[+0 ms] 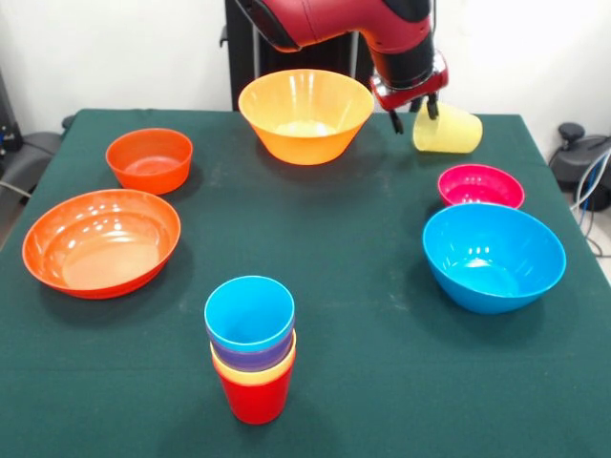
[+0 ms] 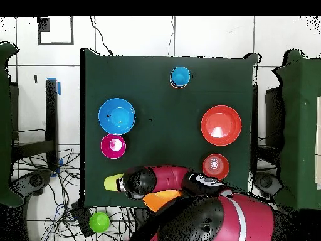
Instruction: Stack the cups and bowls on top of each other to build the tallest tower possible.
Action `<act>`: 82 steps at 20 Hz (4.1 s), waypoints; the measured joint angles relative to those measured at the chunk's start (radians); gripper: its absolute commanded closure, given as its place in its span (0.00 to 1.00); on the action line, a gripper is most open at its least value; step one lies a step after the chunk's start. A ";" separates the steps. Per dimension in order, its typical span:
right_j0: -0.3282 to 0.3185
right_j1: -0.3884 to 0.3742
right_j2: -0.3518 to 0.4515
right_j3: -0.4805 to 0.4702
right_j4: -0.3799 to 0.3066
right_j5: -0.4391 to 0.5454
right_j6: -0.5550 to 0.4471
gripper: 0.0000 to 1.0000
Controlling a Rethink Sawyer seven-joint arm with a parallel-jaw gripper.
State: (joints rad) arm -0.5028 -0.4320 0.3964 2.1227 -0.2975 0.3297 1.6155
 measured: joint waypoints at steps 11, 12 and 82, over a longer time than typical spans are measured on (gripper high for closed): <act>-0.028 0.027 0.063 0.018 0.019 0.000 0.000 0.00; -0.029 0.029 0.065 0.018 0.019 0.000 0.000 0.00; 0.071 0.040 0.062 0.019 0.109 0.000 0.000 0.00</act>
State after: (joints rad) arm -0.4316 -0.3921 0.4579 2.1418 -0.1888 0.3297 1.6157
